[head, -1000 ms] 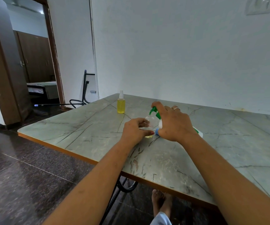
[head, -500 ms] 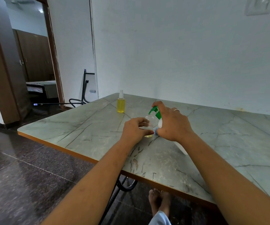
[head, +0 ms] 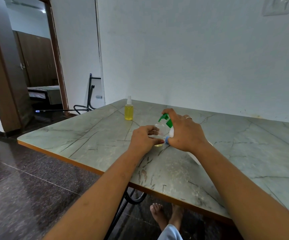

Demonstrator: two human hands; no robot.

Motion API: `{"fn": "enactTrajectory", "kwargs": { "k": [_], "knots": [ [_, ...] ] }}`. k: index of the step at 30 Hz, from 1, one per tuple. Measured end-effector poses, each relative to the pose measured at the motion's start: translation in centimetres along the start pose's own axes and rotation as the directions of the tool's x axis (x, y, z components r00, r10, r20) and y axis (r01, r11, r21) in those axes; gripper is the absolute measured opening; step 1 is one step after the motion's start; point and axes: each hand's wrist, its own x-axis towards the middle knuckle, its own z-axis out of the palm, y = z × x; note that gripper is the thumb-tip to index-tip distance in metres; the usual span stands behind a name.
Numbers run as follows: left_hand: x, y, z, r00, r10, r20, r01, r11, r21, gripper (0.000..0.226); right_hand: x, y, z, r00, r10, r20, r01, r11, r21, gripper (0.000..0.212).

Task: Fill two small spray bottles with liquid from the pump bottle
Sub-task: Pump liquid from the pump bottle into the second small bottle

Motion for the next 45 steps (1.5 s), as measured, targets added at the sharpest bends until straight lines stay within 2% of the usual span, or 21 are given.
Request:
{"fn": "enactTrajectory", "kwargs": {
  "k": [6,14,19,24,33,42,45],
  "knots": [
    [-0.01,0.0,-0.05,1.0,-0.002,0.001,0.002,1.0,0.006,0.052,-0.21,0.53,0.01,1.0,-0.009,-0.002,0.009,0.999,-0.032,0.104],
    [0.02,0.02,-0.08,1.0,-0.007,0.022,0.007,1.0,0.004,0.054,-0.1,0.36,-0.04,1.0,0.014,0.015,-0.015,0.999,0.04,0.08],
    [0.0,-0.05,-0.11,1.0,-0.008,0.017,0.008,1.0,-0.007,0.054,-0.06,0.15,0.18,1.0,-0.002,-0.002,0.002,1.0,0.003,0.083],
    [-0.07,0.03,-0.12,1.0,-0.006,0.018,0.006,1.0,-0.01,0.054,-0.28,0.48,0.19,1.0,-0.011,-0.01,0.011,0.999,-0.033,0.097],
    [0.0,0.41,-0.12,0.999,-0.019,0.042,0.018,1.0,0.023,0.056,-0.24,0.23,-0.11,1.0,0.012,-0.001,-0.012,1.0,0.022,0.08],
    [0.01,0.23,-0.15,0.999,-0.037,0.035,0.037,0.999,-0.004,0.056,-0.26,0.25,-0.02,1.0,-0.007,0.006,0.007,1.0,-0.026,0.093],
    [-0.01,0.29,-0.11,0.998,-0.04,0.041,0.04,0.999,0.0,0.054,-0.28,0.4,-0.04,1.0,0.002,0.002,-0.002,1.0,-0.004,0.087]
  ]
}}
